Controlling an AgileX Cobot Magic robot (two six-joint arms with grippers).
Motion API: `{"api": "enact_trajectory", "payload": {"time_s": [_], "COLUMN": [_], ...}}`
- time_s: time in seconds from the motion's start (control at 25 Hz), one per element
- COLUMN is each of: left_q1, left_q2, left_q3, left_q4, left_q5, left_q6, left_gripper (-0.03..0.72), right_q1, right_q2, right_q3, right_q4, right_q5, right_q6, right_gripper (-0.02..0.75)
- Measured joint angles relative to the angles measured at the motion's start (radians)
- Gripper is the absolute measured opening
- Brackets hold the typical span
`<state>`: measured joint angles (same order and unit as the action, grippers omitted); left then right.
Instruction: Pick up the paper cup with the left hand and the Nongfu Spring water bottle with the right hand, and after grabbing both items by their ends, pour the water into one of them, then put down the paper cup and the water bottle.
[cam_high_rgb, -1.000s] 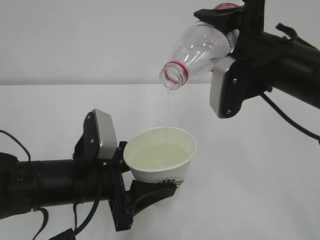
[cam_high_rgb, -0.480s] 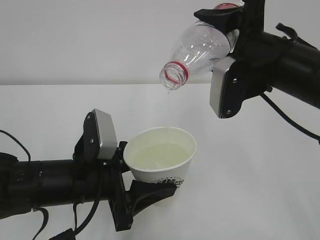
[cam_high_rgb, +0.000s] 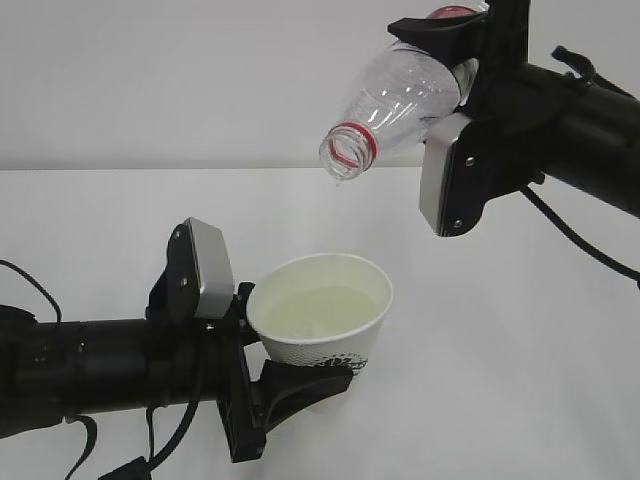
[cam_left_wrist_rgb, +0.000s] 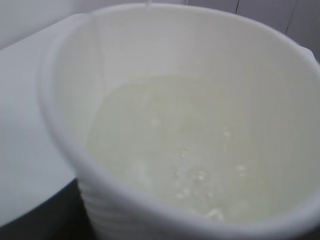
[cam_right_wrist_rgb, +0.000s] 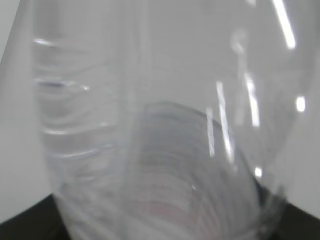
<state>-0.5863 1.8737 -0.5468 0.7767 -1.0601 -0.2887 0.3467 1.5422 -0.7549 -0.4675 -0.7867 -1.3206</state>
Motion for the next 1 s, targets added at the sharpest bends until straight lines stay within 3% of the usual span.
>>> {"api": "enact_trajectory", "payload": {"time_s": [1.0], "left_q1": [0.000], "left_q2": [0.000], "left_q3": [0.000], "left_q4": [-0.004], "left_q5": [0.000], "left_q6": [0.000], "left_gripper": [0.489], "right_q1": [0.000], "right_q2": [0.000], "right_q3": [0.000], "right_q4": [0.000], "right_q5": [0.000], "right_q6": [0.000], "right_gripper": [0.473]}}
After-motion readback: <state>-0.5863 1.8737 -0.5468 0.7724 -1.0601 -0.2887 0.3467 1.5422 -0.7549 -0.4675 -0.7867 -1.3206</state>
